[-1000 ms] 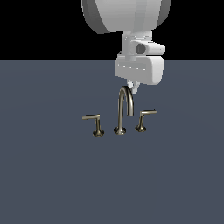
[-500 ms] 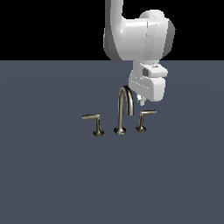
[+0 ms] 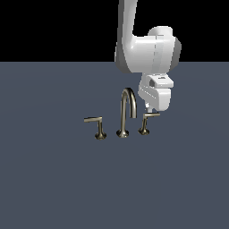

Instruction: Turn on the faucet by rotating a designated handle.

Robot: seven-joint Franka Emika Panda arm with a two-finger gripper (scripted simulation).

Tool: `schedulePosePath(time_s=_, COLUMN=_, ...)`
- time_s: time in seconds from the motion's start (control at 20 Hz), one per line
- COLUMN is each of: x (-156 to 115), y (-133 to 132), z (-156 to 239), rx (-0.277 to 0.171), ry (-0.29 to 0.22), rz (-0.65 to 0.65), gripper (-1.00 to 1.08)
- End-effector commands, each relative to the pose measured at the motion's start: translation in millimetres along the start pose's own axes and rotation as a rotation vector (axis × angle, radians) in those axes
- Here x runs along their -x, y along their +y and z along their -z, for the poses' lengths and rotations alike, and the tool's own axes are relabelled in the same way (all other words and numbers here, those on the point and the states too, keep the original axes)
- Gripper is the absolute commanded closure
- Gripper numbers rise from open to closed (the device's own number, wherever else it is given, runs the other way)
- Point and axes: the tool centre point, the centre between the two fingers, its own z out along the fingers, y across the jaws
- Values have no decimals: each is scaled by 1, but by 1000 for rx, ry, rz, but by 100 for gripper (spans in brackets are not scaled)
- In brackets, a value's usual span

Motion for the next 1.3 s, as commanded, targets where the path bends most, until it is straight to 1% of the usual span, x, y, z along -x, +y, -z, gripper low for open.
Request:
schedulePosePath(time_s=0.0, x=-3, y=-2, z=-3, rx=-1, ry=0, rz=-12, gripper=108)
schedulePosePath(time_s=0.3, x=-4, y=-1, z=-3, rx=-1, ry=-1, rz=-13, gripper=108)
schedulePosePath(time_s=0.8, x=-23, y=35, z=-3, rx=-1, ry=-1, rz=-14, gripper=108)
schedulePosePath(time_s=0.85, x=-23, y=35, z=-3, rx=-1, ry=-1, rz=-14, gripper=108)
schedulePosePath(time_s=0.9, x=-15, y=25, z=-3, rx=-11, ry=-1, rz=-2, gripper=108)
schedulePosePath(time_s=1.25, x=-13, y=48, z=-3, rx=-7, ry=-1, rz=-7, gripper=108)
